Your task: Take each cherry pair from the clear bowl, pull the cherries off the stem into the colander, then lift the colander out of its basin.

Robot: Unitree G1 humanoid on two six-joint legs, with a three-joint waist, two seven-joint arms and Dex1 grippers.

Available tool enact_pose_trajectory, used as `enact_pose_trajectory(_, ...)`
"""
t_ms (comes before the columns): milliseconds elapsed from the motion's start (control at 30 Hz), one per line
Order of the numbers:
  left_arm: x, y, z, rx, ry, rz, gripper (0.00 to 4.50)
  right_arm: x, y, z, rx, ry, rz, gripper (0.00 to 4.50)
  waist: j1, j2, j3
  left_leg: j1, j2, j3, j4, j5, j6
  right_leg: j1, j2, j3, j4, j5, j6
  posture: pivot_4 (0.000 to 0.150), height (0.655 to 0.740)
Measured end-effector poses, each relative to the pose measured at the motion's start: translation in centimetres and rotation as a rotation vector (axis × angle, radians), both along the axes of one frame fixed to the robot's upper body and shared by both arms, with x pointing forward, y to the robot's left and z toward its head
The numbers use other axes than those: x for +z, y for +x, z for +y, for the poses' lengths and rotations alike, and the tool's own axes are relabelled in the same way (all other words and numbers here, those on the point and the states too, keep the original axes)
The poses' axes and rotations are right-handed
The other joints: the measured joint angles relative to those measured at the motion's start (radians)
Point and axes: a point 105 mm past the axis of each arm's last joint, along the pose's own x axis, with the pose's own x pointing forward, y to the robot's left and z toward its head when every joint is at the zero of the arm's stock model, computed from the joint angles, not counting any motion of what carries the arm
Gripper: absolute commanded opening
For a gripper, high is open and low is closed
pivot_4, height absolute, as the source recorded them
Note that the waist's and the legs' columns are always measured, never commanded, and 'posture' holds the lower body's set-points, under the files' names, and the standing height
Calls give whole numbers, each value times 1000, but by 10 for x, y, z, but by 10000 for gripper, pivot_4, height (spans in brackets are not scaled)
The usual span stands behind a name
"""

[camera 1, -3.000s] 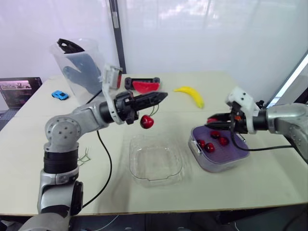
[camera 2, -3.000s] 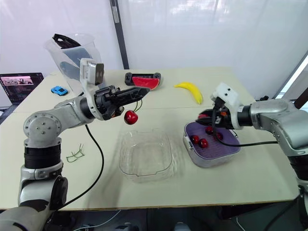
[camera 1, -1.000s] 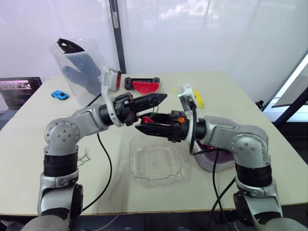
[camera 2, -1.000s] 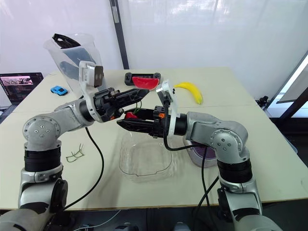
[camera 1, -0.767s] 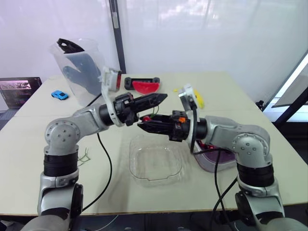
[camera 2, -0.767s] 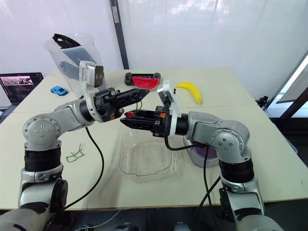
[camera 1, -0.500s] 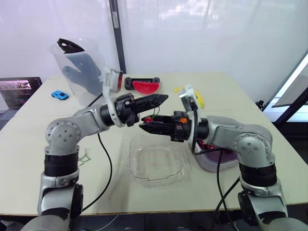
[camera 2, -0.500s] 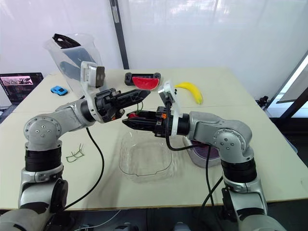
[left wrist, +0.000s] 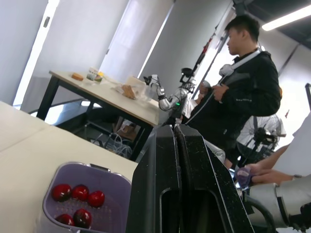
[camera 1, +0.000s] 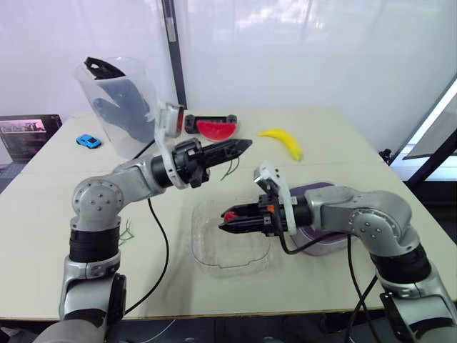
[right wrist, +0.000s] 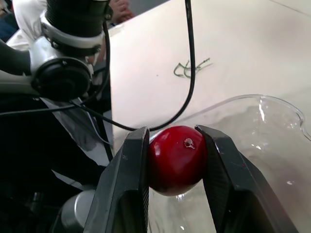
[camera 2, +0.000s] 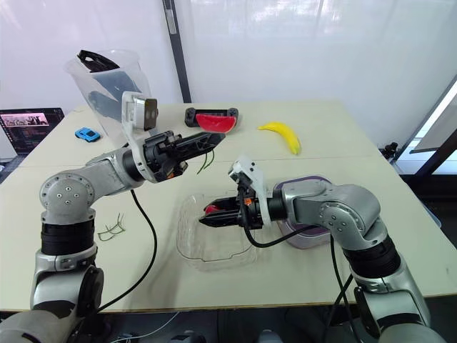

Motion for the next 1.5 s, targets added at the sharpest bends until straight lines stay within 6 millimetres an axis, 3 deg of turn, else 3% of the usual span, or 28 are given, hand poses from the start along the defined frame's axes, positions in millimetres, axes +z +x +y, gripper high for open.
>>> enact_pose_trajectory(300,0,0,0,-2,-3,-3,0,2,4,-12,-37,-18,-16,14421,1,0,0,0,0,0,0,0,0,0,0,0,0,0,0,1500,7400)
enact_pose_trajectory(400,0,0,2,3,3,-6,0,12,9,-37,-98,-60,-60,14421,5,0,0,0,-1,0,0,0,0,1,-1,0,-1,0,0,1500,7400)
enact_pose_trajectory(500,-4,3,11,42,26,-5,0,32,19,-73,-217,-122,-155,14421,5,0,0,0,0,0,0,0,1,1,0,0,-2,0,0,1500,7400)
enact_pose_trajectory(600,-15,8,20,83,61,5,0,40,33,-113,-356,-254,-230,14421,3,0,0,0,-1,1,-1,-1,1,1,0,0,-2,0,0,1500,7400)
enact_pose_trajectory(700,-31,13,33,145,153,-5,0,32,44,-147,-462,-377,-236,14421,-1,0,0,0,-1,2,-1,-1,1,0,1,0,-2,0,0,1500,7400)
enact_pose_trajectory(800,-43,18,46,186,222,-19,0,1,49,-172,-487,-512,-196,14421,1,0,0,0,0,2,-1,-1,1,0,1,0,-2,0,0,1500,7400)
enact_pose_trajectory(867,-49,21,55,217,249,-15,0,-17,47,-180,-479,-548,-140,14421,2,0,0,0,0,2,-1,-1,1,0,0,0,-2,0,0,1500,7400)
enact_pose_trajectory(967,-54,22,60,228,265,-20,0,-24,42,-179,-442,-551,-116,14421,3,1,1,0,0,2,-1,-1,1,0,-1,0,-2,0,0,1500,7400)
enact_pose_trajectory(1067,-59,21,67,239,284,-17,0,-27,39,-179,-420,-554,-97,24006,3,1,1,0,0,1,-1,-1,1,0,0,0,-2,0,0,1500,7400)
enact_pose_trajectory(1200,-67,24,73,257,299,12,0,-29,36,-182,-407,-566,-81,43372,4,1,1,0,0,1,-1,-1,1,0,-1,0,-2,0,0,1500,7400)
enact_pose_trajectory(1333,-69,23,74,259,305,15,0,-8,38,-183,-406,-500,-109,44515,4,1,1,0,0,2,-1,-1,1,0,-1,0,-2,0,0,1500,7400)
enact_pose_trajectory(1500,-71,23,82,281,311,29,0,40,36,-179,-380,-290,-166,44515,1,1,1,0,1,2,-1,-1,1,0,-1,0,-2,0,0,1500,7400)
